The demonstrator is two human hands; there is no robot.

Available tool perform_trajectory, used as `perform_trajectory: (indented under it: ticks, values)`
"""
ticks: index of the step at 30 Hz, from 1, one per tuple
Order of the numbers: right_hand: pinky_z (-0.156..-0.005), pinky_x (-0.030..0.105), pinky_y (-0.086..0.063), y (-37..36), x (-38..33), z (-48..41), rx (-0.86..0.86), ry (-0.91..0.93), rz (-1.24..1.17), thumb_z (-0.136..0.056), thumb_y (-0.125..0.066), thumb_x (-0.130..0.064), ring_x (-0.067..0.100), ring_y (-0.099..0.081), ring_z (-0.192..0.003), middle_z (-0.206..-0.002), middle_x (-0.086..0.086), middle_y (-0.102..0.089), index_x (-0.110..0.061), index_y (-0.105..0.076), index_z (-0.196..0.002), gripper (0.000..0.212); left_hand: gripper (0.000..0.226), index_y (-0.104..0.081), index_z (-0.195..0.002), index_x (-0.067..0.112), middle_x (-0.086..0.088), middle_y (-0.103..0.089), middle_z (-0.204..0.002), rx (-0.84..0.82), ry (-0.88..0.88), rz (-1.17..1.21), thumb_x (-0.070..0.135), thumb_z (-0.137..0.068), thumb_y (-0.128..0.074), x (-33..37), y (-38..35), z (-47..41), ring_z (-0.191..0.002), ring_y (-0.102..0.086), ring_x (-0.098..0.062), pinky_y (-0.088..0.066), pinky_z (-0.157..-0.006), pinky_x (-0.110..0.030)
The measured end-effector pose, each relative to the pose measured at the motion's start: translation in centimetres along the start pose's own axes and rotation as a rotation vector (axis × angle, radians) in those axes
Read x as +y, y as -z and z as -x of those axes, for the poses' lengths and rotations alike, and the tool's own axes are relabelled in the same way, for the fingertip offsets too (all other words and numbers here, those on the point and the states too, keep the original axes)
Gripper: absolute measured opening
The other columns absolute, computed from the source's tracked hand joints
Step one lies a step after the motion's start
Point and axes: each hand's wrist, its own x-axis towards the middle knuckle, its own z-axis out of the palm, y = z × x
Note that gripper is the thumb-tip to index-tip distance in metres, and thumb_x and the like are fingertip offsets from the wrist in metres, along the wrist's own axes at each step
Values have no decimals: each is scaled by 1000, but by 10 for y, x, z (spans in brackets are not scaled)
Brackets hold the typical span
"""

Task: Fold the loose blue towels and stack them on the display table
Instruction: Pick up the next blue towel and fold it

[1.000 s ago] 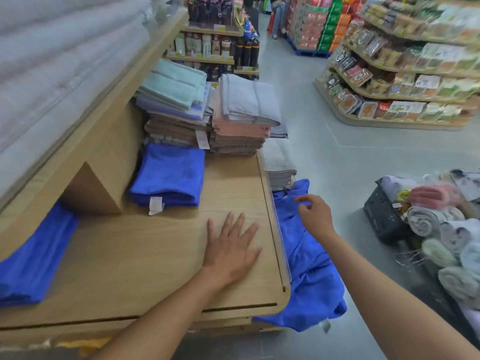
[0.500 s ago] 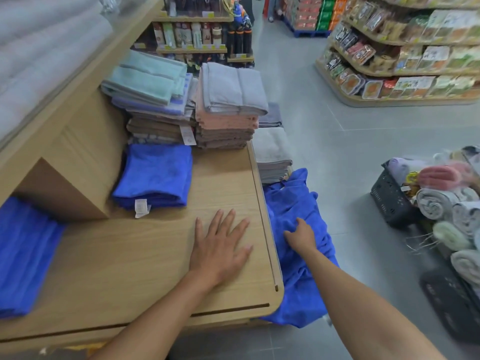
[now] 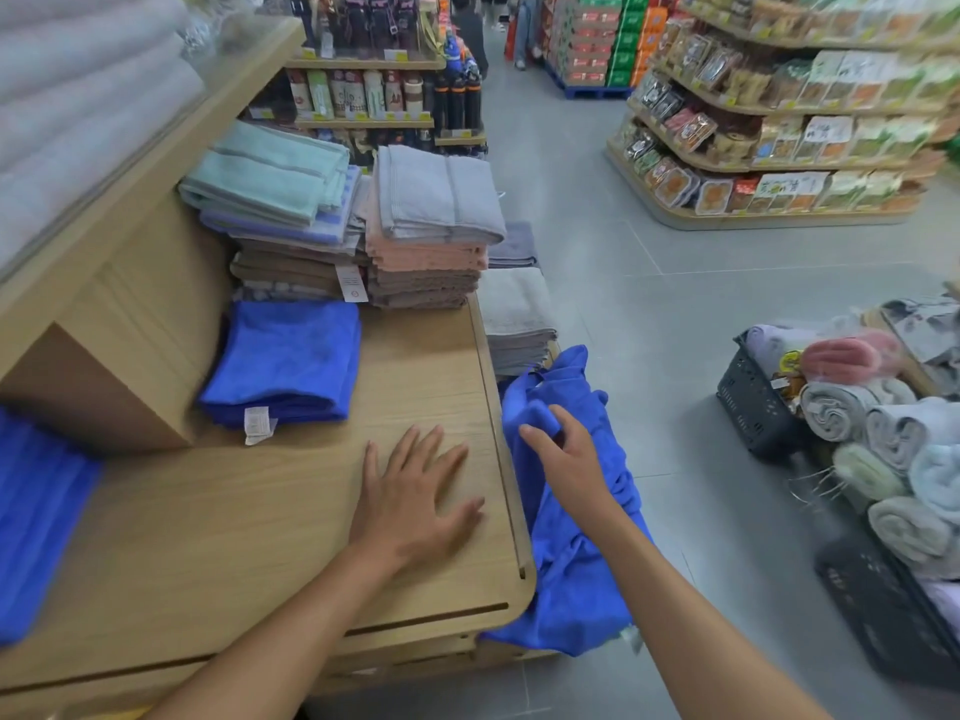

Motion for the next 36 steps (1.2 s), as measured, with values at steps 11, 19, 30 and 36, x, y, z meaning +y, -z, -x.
perform_trajectory:
  ticks: [11, 19, 30, 36]
  values:
    - [-74, 25, -49, -30, -83, 58, -209, 333, -17, -92, -66, -31, 4, -62, -80, -81, -16, -66, -31, -67, -88, 4, 30, -77, -99, 26, -2, -77, -97, 157, 173, 1414, 6, -101, -54, 51, 46, 20, -94, -73, -17, -59, -80, -33]
    - [-94, 37, -52, 17, 6, 61, -161, 78, 584, -86, -47, -12, 13, -59, -113, -147, -17, -38, -38, -41, -146, 66, 50, -56, -141, 13, -12, -69, -129, 234, 567, 2040, 45, -103, -47, -55, 97, 62, -115, -69, -26, -62, -83, -37]
    - [-65, 23, -40, 25, 5, 25, 64, 12, 598, -95, -50, -9, 20, -58, -83, -83, -17, -62, -30, -58, -96, 23, 18, -78, -84, 26, 0, -75, -96, 486, 734, 2179, 36, -90, -64, -125, 108, 135, -80, -76, -18, -59, -60, -28]
    - [-83, 30, -40, 4, -133, -57, 139, 339, 557, -94, -51, -5, 29, -62, -104, -114, 13, -70, -11, -64, -119, 29, 40, -77, -114, 17, -10, -63, -137, 331, 377, 2409, 35, -81, -63, -142, 120, 169, -124, -63, -27, -49, -98, -50]
